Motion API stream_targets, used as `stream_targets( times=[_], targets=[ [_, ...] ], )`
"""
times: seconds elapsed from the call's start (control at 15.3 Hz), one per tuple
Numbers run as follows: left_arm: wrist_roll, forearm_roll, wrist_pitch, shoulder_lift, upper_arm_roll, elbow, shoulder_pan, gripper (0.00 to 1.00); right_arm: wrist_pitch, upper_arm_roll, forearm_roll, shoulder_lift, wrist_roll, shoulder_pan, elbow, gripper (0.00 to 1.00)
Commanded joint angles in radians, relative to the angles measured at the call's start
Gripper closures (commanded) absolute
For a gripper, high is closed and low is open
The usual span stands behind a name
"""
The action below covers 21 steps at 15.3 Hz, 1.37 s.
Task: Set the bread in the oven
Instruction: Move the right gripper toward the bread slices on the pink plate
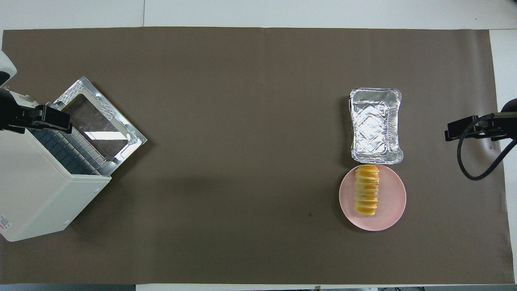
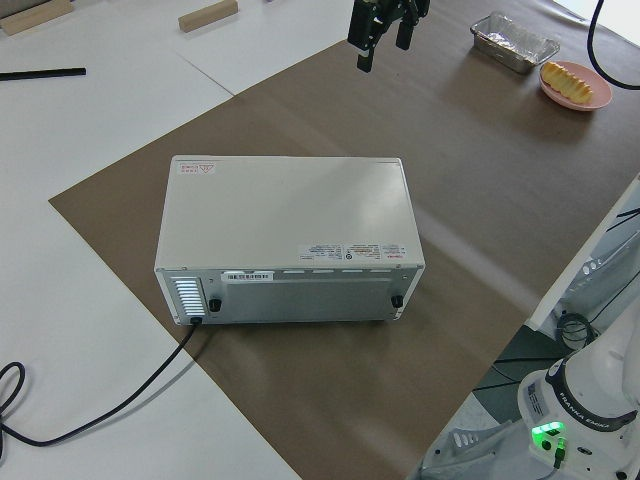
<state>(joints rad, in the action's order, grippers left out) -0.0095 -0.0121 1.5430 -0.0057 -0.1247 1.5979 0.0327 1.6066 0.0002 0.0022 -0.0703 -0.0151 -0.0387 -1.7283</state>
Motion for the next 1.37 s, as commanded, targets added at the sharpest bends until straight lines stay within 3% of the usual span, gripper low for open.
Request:
stream_targets(
  times=[0.0, 0.46, 0.65, 1.11, 1.31],
  targets=[
    [0.014, 0.009, 0.008, -0.019, 0.000, 0.016, 0.006, 0.00, -0.002, 0.001, -0.011, -0.023, -0.011, 0.003, -0.027, 0.00],
    [0.014, 0.009, 0.008, -0.019, 0.000, 0.016, 0.006, 0.00, 0.004, 0.003, 0.042, -0.077, -0.009, 0.005, -0.135, 0.00],
    [0.014, 0.009, 0.008, -0.019, 0.000, 0.016, 0.006, 0.00, 0.025, 0.006, 0.045, -0.149, 0.014, 0.010, -0.270, 0.00],
    [0.014, 0.009, 0.008, -0.019, 0.000, 0.016, 0.006, 0.00, 0.292, 0.018, 0.045, -0.267, 0.256, 0.146, -0.552, 0.00],
    [0.014, 0.009, 0.008, -0.019, 0.000, 0.016, 0.006, 0.00, 0.375, 0.020, 0.045, -0.270, 0.303, 0.155, -0.652, 0.00]
  ],
)
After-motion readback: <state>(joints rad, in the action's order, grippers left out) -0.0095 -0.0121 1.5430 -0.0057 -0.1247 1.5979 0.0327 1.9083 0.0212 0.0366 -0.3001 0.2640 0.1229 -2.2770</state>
